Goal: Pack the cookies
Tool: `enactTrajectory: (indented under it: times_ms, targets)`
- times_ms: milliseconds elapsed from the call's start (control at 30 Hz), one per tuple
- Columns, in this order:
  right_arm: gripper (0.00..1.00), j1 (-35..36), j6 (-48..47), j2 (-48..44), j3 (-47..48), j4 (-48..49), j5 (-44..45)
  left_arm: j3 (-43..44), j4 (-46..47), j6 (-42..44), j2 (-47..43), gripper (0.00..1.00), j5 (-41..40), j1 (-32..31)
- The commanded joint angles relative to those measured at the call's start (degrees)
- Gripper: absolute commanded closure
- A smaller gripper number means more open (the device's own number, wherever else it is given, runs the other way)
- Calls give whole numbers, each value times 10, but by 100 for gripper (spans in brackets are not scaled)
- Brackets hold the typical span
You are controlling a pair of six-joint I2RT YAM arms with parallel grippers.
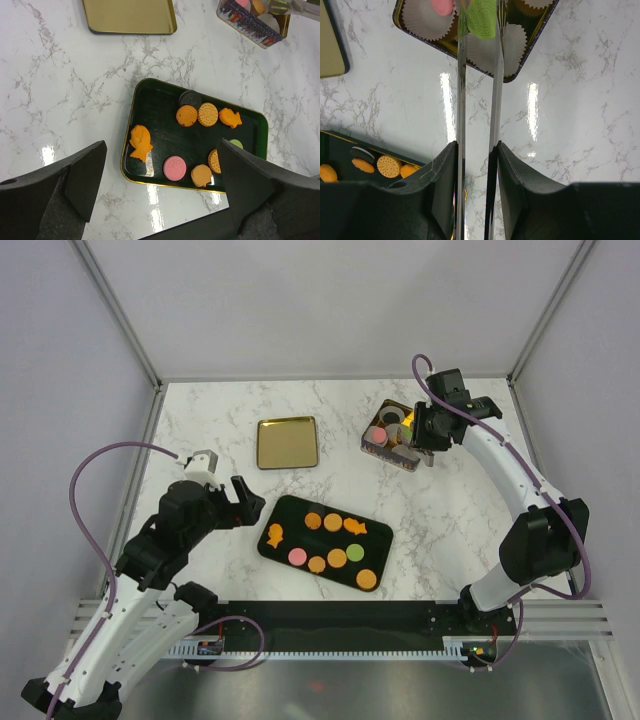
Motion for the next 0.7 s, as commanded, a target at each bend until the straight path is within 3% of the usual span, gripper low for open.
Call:
enactTrajectory:
  times_ms: [0,667]
  targets:
    - [57,-15,-2,-11,-1,31,6,0,7,5,5,0,-2,0]
    - [56,-28,10,-58,-88,55,-5,0,8,7,3,0,6,0]
